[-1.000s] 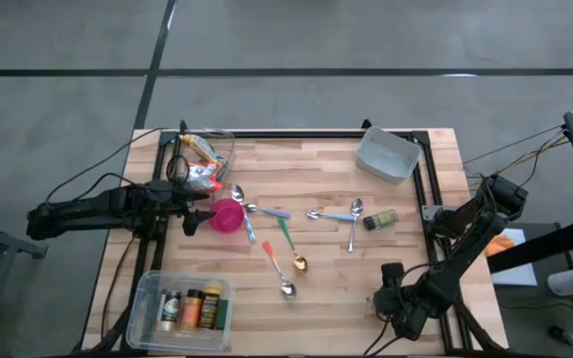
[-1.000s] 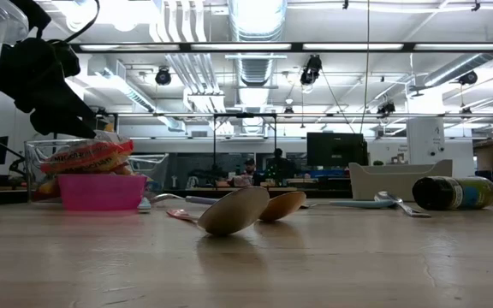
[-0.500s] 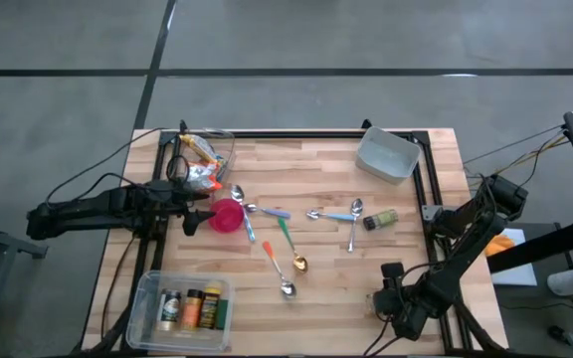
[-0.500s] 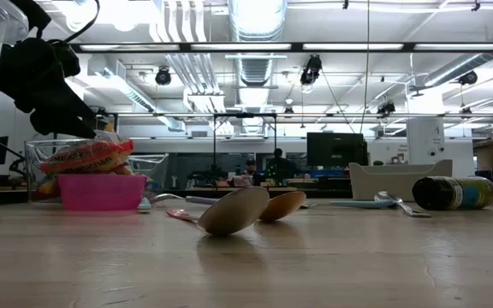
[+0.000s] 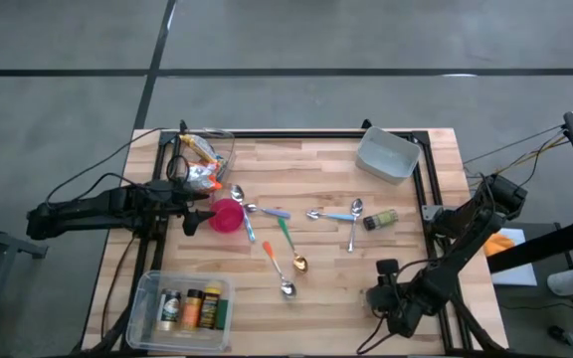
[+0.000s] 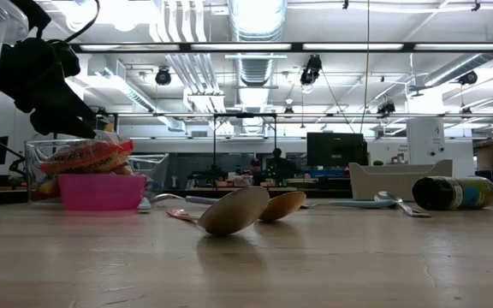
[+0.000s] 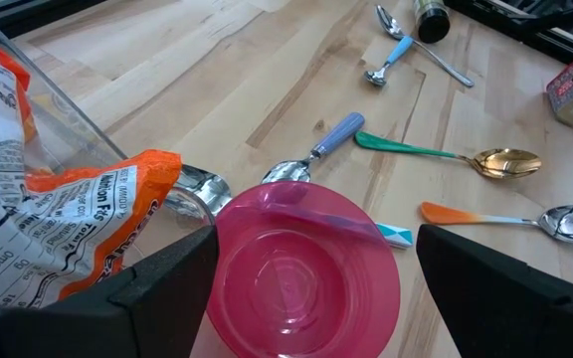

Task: Pick & Place Food Item
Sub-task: Put the red seasoning can into the white bin

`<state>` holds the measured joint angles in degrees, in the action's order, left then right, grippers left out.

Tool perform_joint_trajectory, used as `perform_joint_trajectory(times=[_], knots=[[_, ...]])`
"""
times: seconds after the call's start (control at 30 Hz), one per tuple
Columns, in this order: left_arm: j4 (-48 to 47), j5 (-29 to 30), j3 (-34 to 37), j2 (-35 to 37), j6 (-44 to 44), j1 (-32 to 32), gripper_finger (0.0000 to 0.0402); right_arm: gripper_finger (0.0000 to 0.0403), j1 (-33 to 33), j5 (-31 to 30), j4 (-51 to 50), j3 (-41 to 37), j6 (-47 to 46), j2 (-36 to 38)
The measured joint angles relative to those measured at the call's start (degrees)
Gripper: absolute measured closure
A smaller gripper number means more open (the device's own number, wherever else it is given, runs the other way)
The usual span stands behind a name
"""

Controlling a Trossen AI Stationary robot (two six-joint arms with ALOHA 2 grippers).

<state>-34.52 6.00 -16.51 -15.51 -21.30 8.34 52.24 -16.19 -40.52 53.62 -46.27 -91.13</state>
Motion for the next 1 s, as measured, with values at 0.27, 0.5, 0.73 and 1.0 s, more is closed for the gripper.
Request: perform_joint_trajectory(times=[0.27,0.5,0.73,1.0], knots=[[0.0,0.0,0.0,0.02,0.0,0.02,0.0056,0.0215,-2.44,-0.54,0.45,0.01,4.0,0.6],[-0.02,0.0,0.0,0.04,0.0,0.02,0.0056,0.0235,-5.85,-0.52,0.66,0.27,9.9,2.92],[-0.02,0.0,0.0,0.04,0.0,0.02,0.0056,0.0228,-11.89,-0.54,3.17,0.27,16.95,6.7],[-0.02,0.0,0.0,0.02,0.0,0.02,0.0056,0.022,-21.63,-0.52,11.3,0.31,29.02,9.25]])
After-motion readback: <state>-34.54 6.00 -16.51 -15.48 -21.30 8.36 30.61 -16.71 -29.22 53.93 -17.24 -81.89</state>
